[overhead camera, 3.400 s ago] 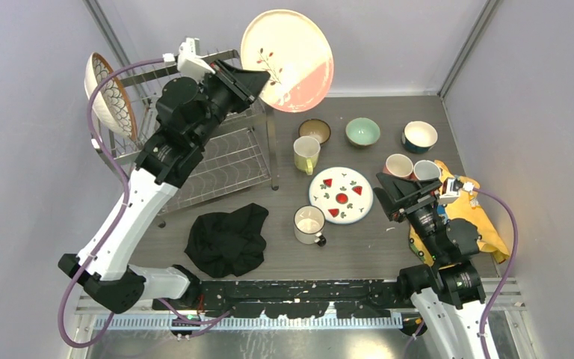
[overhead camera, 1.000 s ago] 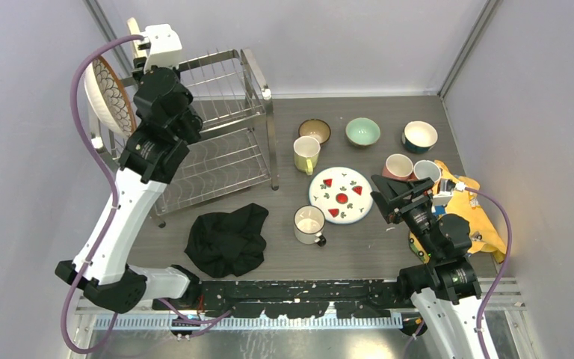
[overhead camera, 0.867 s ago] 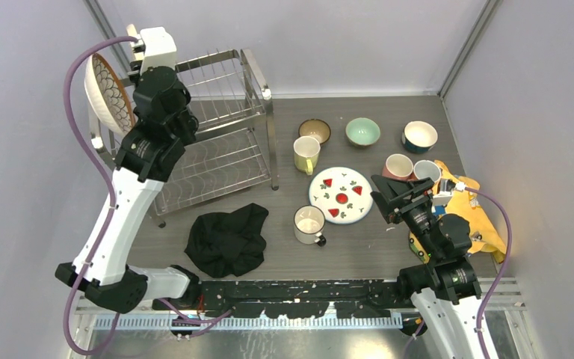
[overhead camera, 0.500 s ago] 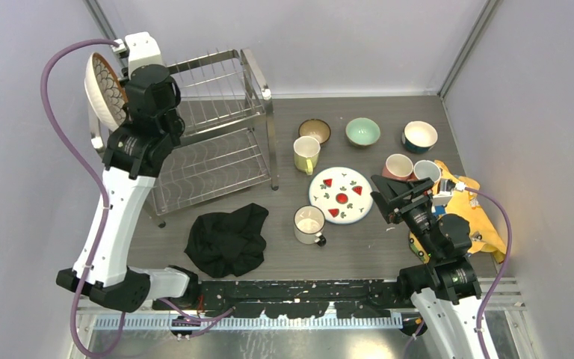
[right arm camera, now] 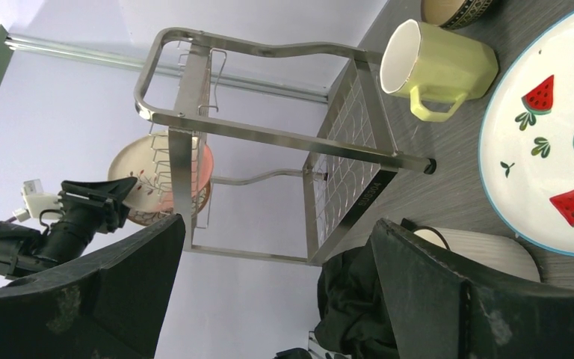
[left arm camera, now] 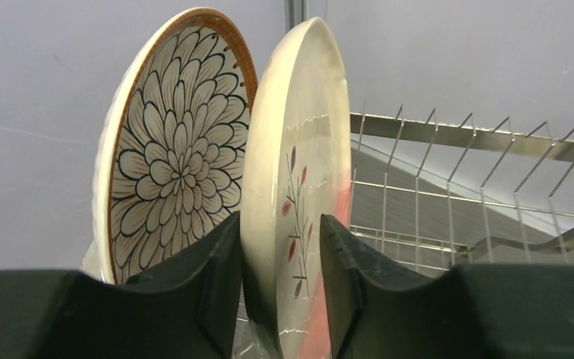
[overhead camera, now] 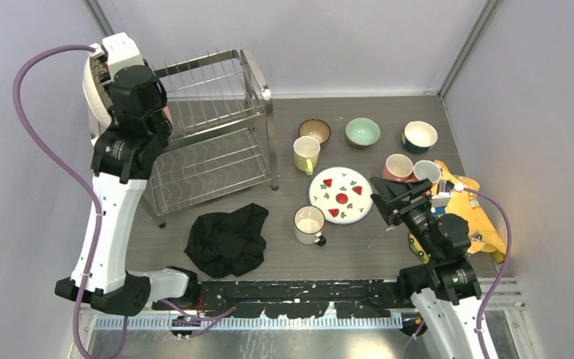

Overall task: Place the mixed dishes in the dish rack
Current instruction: Insert the plate into the dish rack, then pick up the plate at the center of the board.

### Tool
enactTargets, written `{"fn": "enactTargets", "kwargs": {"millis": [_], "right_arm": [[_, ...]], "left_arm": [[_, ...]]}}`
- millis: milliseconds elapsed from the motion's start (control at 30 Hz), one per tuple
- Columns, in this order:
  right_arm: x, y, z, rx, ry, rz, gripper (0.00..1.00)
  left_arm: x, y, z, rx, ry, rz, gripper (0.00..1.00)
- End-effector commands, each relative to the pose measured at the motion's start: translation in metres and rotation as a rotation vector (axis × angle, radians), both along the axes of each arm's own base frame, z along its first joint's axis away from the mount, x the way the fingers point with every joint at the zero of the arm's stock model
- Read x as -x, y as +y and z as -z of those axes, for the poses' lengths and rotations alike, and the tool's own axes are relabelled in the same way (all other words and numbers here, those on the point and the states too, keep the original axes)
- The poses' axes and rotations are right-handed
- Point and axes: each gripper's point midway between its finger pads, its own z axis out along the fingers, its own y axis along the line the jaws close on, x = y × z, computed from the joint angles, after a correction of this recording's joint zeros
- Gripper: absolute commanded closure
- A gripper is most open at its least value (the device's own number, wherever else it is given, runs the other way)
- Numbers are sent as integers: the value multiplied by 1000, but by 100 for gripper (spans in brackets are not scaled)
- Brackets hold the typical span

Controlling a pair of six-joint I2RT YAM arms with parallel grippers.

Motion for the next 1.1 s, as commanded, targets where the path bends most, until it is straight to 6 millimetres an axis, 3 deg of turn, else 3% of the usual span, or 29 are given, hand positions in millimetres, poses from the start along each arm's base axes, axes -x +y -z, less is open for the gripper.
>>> {"fn": "enactTargets", "kwargs": {"millis": [0, 267, 567, 800, 933, 1067], "right_arm": [[3, 2, -3, 23, 1, -19, 0], [-3, 4, 33, 106, 181, -31, 0], [-7, -22, 89, 248, 486, 93, 0], [-9, -35, 131, 339, 680, 148, 1], [-20, -32, 141, 378, 657, 122, 7], [-37, -35, 152, 401, 622, 151, 14]], "left_arm": [[11, 1, -27, 57, -112, 21, 53], [21, -12, -46, 77, -150, 143, 27], [44, -61, -57, 110, -131, 484, 12], [62, -116, -33, 153, -31, 809, 11], [78, -151, -13, 222, 2, 1012, 10], [91, -170, 10, 273, 61, 1125, 4]]}}
